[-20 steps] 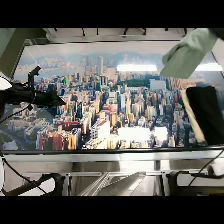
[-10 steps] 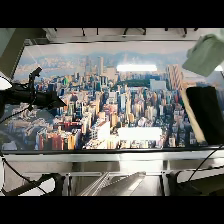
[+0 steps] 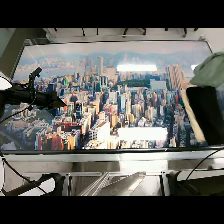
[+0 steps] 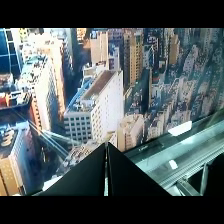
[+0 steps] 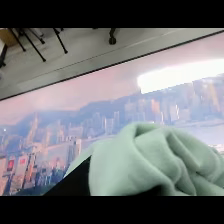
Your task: Fold the shirts.
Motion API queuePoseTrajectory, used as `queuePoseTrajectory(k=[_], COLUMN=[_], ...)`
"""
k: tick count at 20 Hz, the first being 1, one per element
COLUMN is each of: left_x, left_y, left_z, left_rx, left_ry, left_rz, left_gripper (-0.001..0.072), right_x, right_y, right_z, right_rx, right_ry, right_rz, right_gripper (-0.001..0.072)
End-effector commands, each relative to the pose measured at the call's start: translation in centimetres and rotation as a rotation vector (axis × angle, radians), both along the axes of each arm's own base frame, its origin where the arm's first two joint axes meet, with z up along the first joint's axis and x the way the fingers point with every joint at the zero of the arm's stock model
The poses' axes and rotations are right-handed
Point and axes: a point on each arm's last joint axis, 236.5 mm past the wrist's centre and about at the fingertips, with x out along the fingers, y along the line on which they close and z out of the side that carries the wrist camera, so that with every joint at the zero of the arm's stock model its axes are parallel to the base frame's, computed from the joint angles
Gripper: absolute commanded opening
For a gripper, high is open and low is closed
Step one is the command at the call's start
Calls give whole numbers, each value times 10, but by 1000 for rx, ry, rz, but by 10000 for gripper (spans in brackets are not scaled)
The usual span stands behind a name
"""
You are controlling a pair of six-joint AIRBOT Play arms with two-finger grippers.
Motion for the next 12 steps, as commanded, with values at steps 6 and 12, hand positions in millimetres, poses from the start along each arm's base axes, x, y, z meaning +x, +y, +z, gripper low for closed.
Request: queuePoseTrajectory(k=[6, 12], left_x=[26, 42], left_y=[6, 12], left_z=[2, 5], left_rx=[18, 46], left_ry=[-90, -184], left_rz=[67, 63], left_gripper=[17, 17], right_x=[-115, -198], right_y=[0, 9], right_z=[-52, -79], right_rx=[67, 156], right_ry=[481, 798], right_rz=[-130, -331], right_gripper=[34, 34])
